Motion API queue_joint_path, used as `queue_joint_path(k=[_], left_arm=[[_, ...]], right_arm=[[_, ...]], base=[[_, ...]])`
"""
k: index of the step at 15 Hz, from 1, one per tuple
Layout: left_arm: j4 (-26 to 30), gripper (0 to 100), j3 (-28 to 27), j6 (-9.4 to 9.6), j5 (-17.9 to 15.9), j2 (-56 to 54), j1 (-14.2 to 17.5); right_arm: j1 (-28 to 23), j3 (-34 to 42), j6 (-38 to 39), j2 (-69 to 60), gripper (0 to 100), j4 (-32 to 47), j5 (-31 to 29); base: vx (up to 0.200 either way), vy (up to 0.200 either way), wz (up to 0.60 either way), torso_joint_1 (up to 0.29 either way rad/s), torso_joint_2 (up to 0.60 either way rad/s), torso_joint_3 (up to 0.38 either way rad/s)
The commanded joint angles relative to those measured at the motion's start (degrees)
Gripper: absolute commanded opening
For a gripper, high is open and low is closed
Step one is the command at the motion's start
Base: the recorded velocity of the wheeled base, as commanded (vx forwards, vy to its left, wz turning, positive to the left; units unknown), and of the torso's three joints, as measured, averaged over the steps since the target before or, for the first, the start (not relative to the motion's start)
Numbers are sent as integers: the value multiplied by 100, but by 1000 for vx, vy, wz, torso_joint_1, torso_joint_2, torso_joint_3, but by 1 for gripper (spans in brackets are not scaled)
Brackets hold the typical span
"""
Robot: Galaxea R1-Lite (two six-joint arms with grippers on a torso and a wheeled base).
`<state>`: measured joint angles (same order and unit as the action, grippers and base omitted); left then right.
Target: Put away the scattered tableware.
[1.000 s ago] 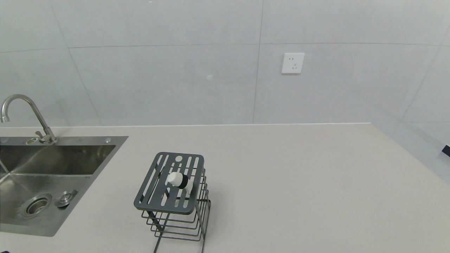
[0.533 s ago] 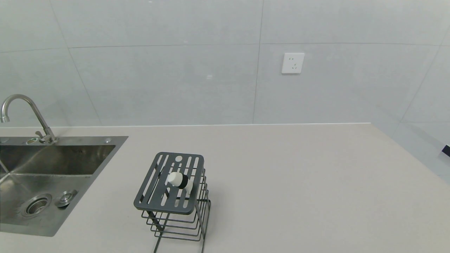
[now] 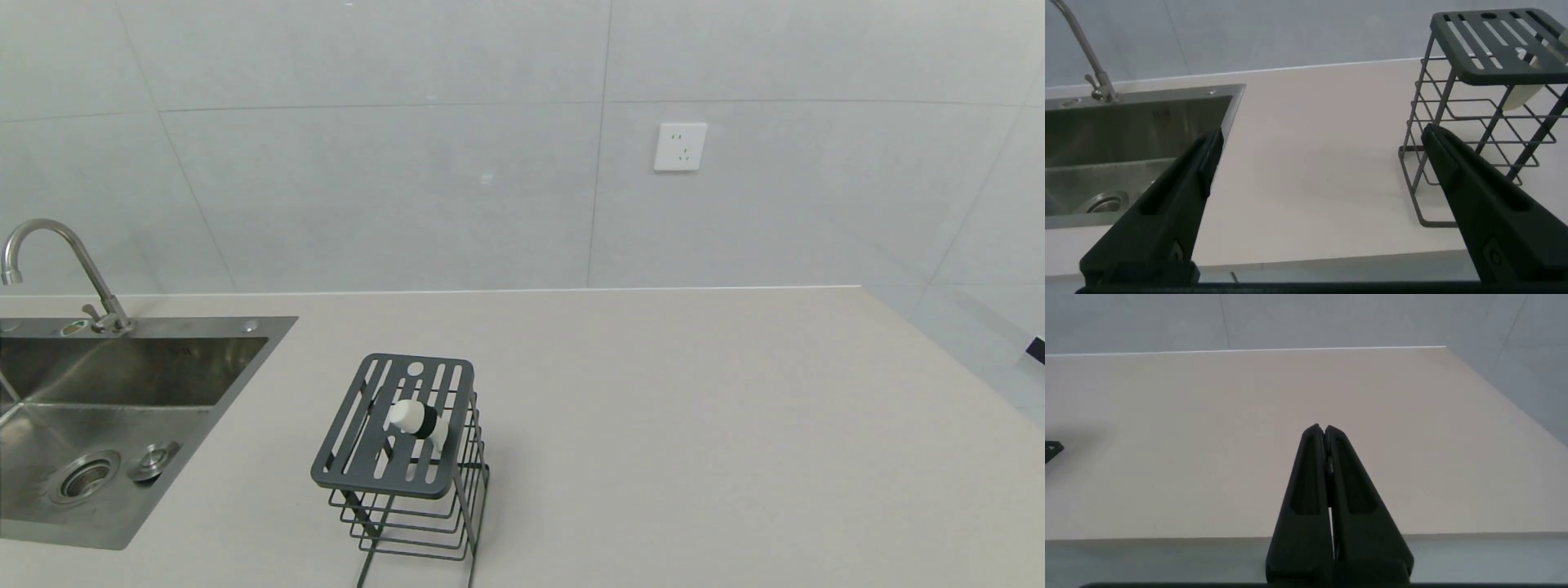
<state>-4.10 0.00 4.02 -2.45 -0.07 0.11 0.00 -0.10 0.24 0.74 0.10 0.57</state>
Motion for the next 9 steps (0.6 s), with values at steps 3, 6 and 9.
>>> queue_joint_path(k=[3, 6, 9], left_arm=[[374, 100, 0, -42, -36, 7, -2], [392, 100, 0, -121, -19, 7, -2], [401, 100, 0, -191, -10, 7, -2]], right_arm=[[0, 1, 2, -4, 0, -1, 4], [0, 1, 2, -4, 0, -1, 4], [0, 1, 2, -4, 0, -1, 4]], base=[[0, 0, 0, 0, 0, 0], [0, 0, 0, 0, 0, 0], [0, 0, 0, 0, 0, 0]])
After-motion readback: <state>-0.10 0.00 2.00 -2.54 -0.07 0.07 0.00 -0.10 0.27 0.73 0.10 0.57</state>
